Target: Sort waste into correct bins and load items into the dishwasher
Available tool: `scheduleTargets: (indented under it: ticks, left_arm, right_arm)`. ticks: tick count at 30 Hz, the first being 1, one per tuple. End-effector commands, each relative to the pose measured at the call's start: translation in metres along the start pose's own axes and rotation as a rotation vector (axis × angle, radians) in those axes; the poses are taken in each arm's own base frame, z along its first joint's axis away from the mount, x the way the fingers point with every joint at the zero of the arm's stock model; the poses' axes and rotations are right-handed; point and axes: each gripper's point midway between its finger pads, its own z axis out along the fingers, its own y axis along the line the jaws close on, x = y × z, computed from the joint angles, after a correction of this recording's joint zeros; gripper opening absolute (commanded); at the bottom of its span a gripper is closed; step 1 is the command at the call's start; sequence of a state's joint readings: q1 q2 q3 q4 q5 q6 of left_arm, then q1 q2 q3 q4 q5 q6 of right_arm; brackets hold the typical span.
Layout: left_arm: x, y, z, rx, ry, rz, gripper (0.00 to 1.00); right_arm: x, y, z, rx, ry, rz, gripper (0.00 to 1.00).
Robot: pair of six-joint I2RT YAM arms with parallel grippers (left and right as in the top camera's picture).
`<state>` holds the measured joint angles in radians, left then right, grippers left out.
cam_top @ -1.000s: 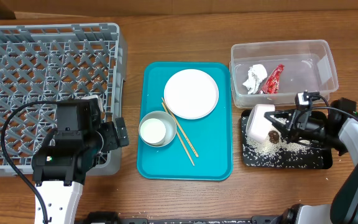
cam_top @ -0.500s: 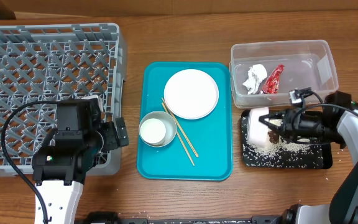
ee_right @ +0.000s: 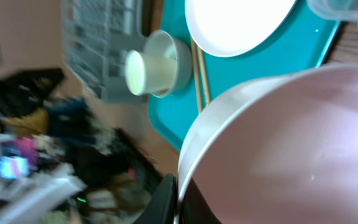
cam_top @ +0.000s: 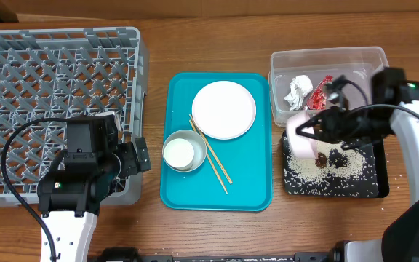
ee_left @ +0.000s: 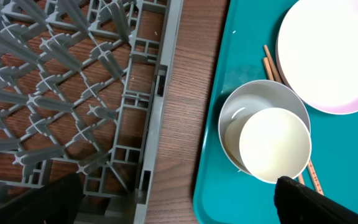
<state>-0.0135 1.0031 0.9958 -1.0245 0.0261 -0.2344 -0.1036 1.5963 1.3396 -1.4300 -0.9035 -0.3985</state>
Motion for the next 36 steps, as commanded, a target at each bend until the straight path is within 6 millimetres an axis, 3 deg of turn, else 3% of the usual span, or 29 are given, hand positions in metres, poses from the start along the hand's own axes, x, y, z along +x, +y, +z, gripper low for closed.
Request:
scheduleTargets:
  ticks: [1,5,10,15,20,23,29,36]
  left_arm:
    - [-0.007,-0.005,-0.004,0.016,-0.018,-0.008,1.0]
    - [-0.008,-0.005,-0.004,0.017,-0.021,-0.007,1.0]
    - [-0.008,-0.005,-0.004,0.017,-0.022,-0.007,1.0]
    - [-0.008,-0.005,-0.004,0.017,-0.022,-0.007,1.0]
    - [-0.008,-0.005,-0.004,0.017,-0.021,-0.007,1.0]
    - [-0.008,-0.005,-0.004,0.017,-0.022,-0.007,1.0]
    - [-0.007,-0.005,-0.004,0.016,-0.017,-0.007,1.0]
    - [-0.007,-0.005,-0.004,0.016,-0.017,-0.007,1.0]
  right_arm:
    - [-0.001,-0.009,0.007,0.247,0.06,-0.014,0.04]
    - [-0.01,-0.007,0.026,0.396,0.073,-0.069,0.04]
    - [-0.037,0.008,0.055,0.534,0.003,-0.234,0.04]
    - [-0.08,0.045,0.088,0.613,-0.164,-0.493,0.04]
    - [-0.099,0.064,0.122,0.581,-0.226,-0.591,0.04]
    - [-0.103,0.06,0.147,0.571,-0.208,-0.611,0.04]
    - [-0.097,0.03,0.199,0.552,-0.111,-0.599,0.04]
    - [-0.089,0.001,0.224,0.563,-0.037,-0.567,0.05]
